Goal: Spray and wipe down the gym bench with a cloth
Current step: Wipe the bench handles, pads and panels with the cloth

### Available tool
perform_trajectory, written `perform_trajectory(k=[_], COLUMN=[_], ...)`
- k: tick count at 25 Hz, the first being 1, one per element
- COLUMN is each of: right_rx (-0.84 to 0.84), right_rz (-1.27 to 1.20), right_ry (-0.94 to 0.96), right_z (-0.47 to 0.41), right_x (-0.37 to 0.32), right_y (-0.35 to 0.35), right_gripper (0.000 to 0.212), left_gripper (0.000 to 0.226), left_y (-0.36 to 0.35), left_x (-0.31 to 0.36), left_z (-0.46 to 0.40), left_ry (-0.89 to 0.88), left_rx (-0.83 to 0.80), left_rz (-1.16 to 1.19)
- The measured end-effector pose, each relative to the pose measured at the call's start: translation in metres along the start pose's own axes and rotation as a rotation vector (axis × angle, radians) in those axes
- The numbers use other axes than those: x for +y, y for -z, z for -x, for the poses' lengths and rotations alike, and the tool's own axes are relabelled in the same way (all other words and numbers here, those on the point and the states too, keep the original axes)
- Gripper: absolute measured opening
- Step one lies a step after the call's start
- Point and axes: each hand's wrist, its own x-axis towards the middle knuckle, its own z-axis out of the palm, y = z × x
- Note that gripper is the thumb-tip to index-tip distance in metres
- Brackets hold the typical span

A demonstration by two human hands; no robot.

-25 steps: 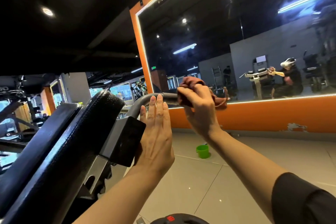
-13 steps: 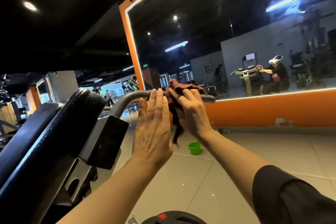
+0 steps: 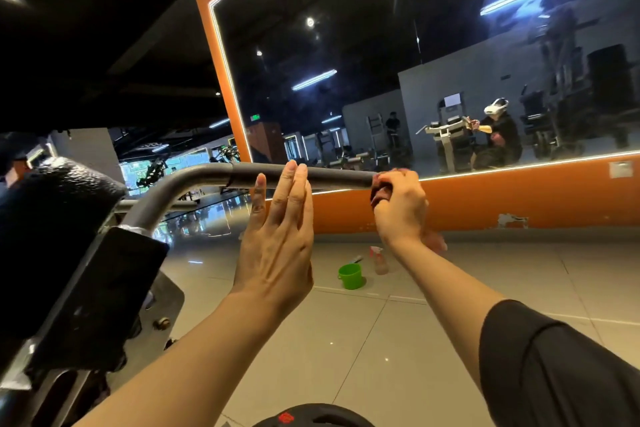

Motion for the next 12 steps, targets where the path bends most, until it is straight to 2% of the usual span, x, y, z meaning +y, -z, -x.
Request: perform_trajectory(k=[1, 3, 4, 6, 8, 10, 12], right_rx=[0.029, -0.023, -0.090, -0.174, -0.116, -0.060, -0.026], right_rz=[-0.031, -0.032, -0.005, 0.022, 0.037, 0.028, -0.024], right_ry=[0.077, 0.355, 0.391, 0.182, -0.060, -0.058, 0.036], right_z=[-0.003, -0.002, -0.002, -0.005, -0.008, -0.001, 0.009], right_x=[0.004, 0.014, 0.019, 0.030, 0.030, 0.015, 0.005], right_y=[0.001, -0.004, -0.005, -0.007, -0.013, -0.021, -0.023], right_gripper=[0.033, 0.040, 0.046, 0.047, 0.039, 0.036, 0.040], left_gripper=[0.093, 0.094, 0.094, 0.093, 0.089, 0.086, 0.089], left_y=[-0.003, -0.011, -0.015, -0.017, -0.022, -0.022, -0.019], left_x=[-0.001, 0.000, 0.001, 0.004, 0.003, -0.009, -0.007], left_z=[-0.002, -0.004, -0.006, -0.005, 0.000, 0.000, 0.015], left_ry=[-0.009, -0.001, 0.005, 0.009, -0.001, 0.025, 0.042], left_rx=[0.005, 0.017, 0.038, 0.042, 0.134, 0.163, 0.203], left_rz=[-0.016, 0.000, -0.010, 0.011, 0.024, 0.044, 0.084])
